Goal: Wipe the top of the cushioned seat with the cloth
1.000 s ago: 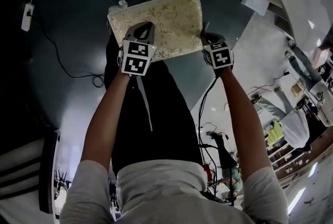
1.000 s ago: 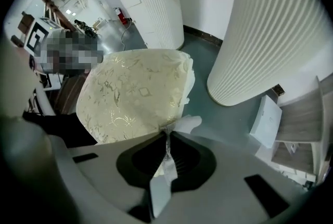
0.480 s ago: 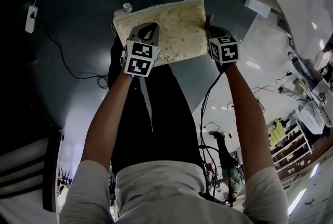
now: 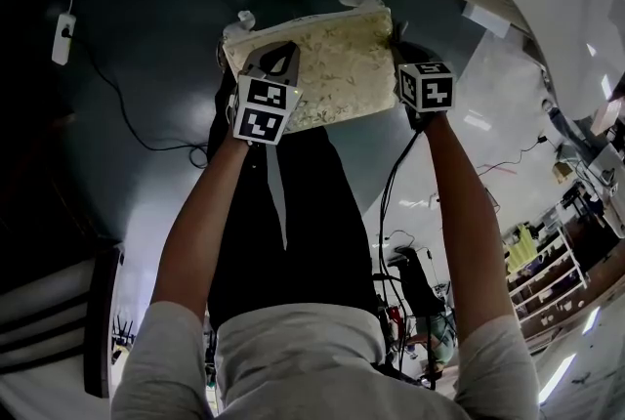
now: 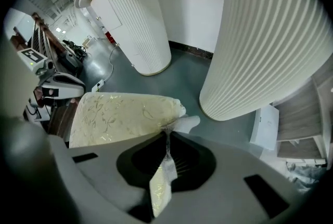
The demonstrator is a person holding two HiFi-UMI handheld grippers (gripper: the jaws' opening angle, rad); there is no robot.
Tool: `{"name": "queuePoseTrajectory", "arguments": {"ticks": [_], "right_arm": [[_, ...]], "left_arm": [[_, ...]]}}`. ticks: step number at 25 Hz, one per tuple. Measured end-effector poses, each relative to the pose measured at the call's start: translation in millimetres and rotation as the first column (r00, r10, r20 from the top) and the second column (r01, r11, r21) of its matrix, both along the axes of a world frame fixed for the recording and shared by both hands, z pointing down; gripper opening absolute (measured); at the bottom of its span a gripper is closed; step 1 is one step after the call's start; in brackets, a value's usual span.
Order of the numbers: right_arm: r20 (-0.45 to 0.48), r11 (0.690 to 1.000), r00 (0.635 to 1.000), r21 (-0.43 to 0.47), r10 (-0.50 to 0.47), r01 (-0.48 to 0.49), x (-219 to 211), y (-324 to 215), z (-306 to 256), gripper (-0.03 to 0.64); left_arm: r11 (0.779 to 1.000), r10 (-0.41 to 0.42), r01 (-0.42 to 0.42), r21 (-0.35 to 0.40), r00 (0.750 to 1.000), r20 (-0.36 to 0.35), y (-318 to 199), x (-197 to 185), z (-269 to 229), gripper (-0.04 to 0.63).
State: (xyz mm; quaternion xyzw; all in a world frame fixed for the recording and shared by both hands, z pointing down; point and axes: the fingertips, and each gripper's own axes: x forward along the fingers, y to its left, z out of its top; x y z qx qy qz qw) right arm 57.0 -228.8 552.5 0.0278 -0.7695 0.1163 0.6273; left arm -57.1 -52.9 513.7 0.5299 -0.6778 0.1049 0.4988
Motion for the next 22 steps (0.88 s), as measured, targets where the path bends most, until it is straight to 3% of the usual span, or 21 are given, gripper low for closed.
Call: {"name": "queuePoseTrajectory", "arguments": {"ticks": [8, 16, 22], "right_arm": [[-0.037, 0.995, 0.995, 0.014, -0.097, 0.098, -11, -1, 4, 0.028], [-0.044, 0.992, 0.995, 0.083, -0.093, 0.096, -29, -11, -2, 0.028], [0.013, 0.987, 0.991, 0.098, -0.130, 0.128, -53, -13, -3, 0.028]], "left_arm": [[1.000, -0.011, 0.011, 0.001, 1.000, -0.004, 11, -16, 5, 0.015], [1.000, 0.019, -0.018, 0.024, 1.000, -0.022, 20, -35, 5, 0.015], [0.999, 0.020, -0.020, 0.040, 1.000, 0.010, 6, -48, 3, 0.015]]}}
